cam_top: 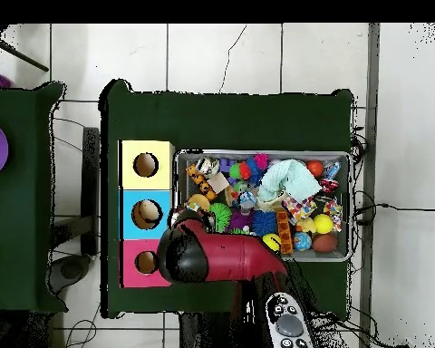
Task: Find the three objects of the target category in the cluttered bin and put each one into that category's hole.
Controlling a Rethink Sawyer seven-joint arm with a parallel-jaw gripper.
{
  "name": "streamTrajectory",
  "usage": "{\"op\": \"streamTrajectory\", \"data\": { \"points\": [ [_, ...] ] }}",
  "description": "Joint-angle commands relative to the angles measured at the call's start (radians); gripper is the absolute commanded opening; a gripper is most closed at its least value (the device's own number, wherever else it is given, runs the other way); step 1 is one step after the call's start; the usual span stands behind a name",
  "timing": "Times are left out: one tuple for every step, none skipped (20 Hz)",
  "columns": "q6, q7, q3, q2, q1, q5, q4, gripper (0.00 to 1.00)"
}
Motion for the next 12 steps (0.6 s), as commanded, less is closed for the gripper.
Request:
{"op": "streamTrajectory", "data": {
  "points": [
    [0.086, 0.066, 0.088, 0.05, -0.02, 0.014, -0.085, 1.0],
    [0.085, 0.066, 0.089, 0.053, -0.022, 0.012, -0.084, 1.0],
    [0.075, 0.067, 0.089, 0.057, -0.024, 0.008, -0.08, 1.0],
    [0.067, 0.068, 0.091, 0.06, -0.026, 0.005, -0.074, 1.0],
    [0.059, 0.069, 0.092, 0.063, -0.029, 0.001, -0.069, 1.0],
    [0.045, 0.071, 0.094, 0.07, -0.032, -0.003, -0.063, 1.0],
    [0.03, 0.072, 0.094, 0.079, -0.035, -0.01, -0.059, 1.0],
    [0.014, 0.075, 0.092, 0.091, -0.034, -0.016, -0.056, 1.0],
    [-0.008, 0.077, 0.09, 0.106, -0.035, -0.025, -0.054, 1.0],
    [-0.035, 0.08, 0.086, 0.123, -0.034, -0.035, -0.053, 1.0],
    [-0.057, 0.08, 0.083, 0.139, -0.033, -0.045, -0.054, 1.0],
    [-0.075, 0.08, 0.08, 0.154, -0.033, -0.053, -0.055, 1.0]
  ]
}}
